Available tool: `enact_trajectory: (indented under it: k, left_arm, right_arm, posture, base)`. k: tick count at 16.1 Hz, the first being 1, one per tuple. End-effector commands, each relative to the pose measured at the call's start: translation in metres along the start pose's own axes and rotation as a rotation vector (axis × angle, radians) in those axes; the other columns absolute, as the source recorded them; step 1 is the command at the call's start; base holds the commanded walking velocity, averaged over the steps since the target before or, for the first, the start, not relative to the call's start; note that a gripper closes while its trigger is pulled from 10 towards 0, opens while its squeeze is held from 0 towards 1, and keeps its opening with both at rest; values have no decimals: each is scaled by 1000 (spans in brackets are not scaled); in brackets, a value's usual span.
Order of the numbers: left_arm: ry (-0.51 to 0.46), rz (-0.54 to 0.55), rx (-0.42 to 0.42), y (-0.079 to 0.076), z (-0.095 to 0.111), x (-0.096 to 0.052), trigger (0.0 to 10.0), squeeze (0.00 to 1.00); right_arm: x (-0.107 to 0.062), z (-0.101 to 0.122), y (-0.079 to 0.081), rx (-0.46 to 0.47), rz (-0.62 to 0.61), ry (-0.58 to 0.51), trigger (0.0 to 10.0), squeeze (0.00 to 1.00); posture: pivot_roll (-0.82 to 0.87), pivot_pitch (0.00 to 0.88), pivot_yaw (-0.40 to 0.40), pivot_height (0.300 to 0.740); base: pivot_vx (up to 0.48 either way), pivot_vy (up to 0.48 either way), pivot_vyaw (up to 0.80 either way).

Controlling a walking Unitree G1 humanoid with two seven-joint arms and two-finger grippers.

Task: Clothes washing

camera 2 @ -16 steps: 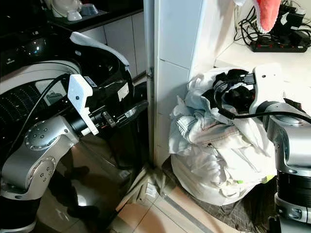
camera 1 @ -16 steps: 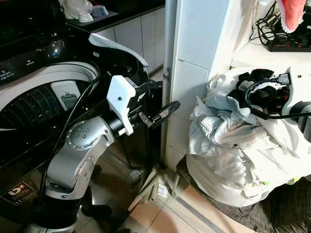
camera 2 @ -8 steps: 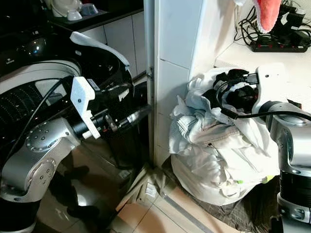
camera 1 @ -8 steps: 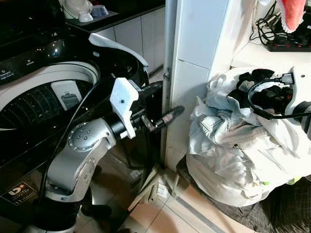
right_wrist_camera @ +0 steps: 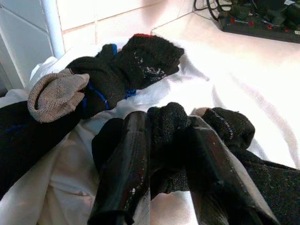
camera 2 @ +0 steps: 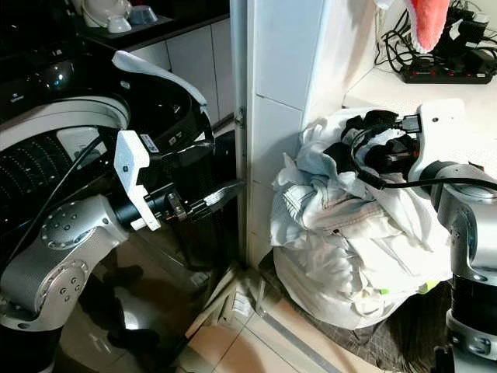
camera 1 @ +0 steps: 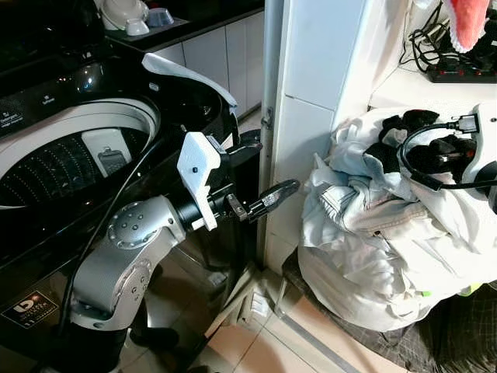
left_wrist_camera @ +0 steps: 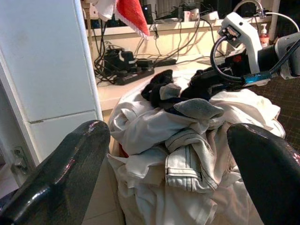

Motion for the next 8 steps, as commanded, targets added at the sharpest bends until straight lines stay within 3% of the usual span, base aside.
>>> enact_trajectory:
  k: [1, 6, 8]
  left_arm:
    - [-6, -19, 19, -2, 4, 2, 10000, 0]
    - [-28, 47, 15, 6, 3, 6, 10000, 0]
    - [-55, 114, 34, 13, 8, 10, 10000, 0]
  right_arm:
    - [-4, 1, -8, 12, -24, -4, 0, 0]
    - [-8, 5, -12, 21, -45, -20, 0, 0]
    - [-12, 23, -24, 23, -78, -75, 0, 0]
  posture:
    - [-46, 0, 40, 740]
    - [-56, 0, 44, 740]
    - [-38, 0, 34, 740]
  base:
    - [0, 0, 0]
    - [0, 0, 0]
    - [0, 0, 0]
Point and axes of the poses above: a point about 5 cm out from each wrist's last joint towards the gripper, its own x axis pointing out of the wrist towards the gripper, its own z axis along the axis of the wrist's last joint, y = z × x, the point moved 1 cm from there along x, pointing out of the wrist towards the gripper, and after that the axes turned 9 degrees about -x, right-handed, at the moved point
